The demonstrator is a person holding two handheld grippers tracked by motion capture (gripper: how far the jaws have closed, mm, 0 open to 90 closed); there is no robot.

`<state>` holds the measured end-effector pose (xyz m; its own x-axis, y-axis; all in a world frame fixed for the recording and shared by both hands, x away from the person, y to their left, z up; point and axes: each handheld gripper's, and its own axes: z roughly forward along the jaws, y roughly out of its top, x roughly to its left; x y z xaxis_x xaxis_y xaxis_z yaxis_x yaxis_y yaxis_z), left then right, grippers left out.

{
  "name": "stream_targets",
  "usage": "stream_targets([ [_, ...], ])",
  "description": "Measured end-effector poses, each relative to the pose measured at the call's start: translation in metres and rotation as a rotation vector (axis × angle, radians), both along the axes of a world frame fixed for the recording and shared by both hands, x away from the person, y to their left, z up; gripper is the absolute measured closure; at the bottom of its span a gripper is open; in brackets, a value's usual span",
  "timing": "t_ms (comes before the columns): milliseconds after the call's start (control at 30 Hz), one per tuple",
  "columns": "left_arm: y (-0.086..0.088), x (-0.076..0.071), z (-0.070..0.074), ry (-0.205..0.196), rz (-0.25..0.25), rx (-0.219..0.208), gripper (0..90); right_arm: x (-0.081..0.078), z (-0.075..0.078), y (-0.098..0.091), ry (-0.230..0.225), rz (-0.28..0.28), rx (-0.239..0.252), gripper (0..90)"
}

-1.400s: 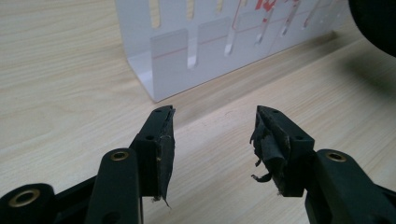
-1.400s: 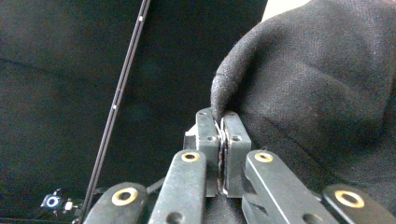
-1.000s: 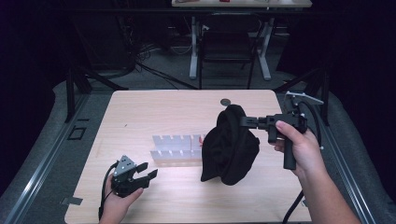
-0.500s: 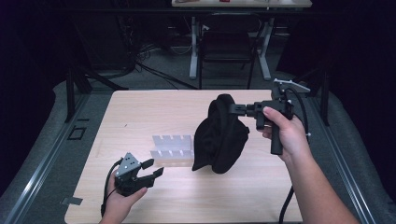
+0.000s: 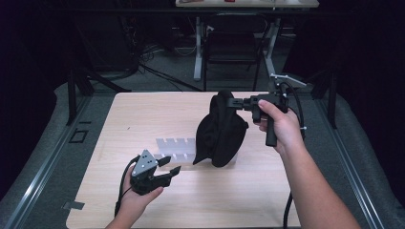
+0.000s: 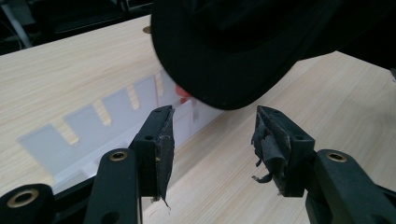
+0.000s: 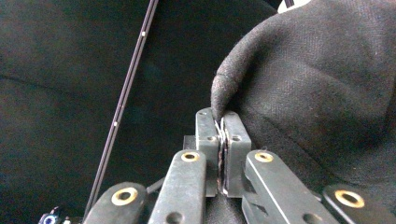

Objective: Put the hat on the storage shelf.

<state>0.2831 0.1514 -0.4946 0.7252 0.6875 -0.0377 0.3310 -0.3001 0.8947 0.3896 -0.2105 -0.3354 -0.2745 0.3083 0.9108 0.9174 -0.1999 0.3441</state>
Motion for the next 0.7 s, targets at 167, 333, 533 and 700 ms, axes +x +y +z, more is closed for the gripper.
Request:
stream_targets([
  [167,-0.016,0.003,0.005,-0.019,-0.03,0.004,48.0,0.008,-0.005,0.001,0.007,-0.004,-0.004,88.1],
  [333,-0.034,0.006,0.01,-0.043,-0.056,0.022,48.4,0.01,-0.005,0.003,0.006,-0.007,0.003,88.1],
  [533,-0.052,0.012,0.01,-0.065,-0.054,0.073,52.3,0.012,-0.005,0.007,0.002,-0.007,-0.008,88.1],
  [700,-0.062,0.016,0.008,-0.061,-0.052,0.085,59.9,0.013,-0.004,0.011,0.002,-0.008,-0.009,88.0],
])
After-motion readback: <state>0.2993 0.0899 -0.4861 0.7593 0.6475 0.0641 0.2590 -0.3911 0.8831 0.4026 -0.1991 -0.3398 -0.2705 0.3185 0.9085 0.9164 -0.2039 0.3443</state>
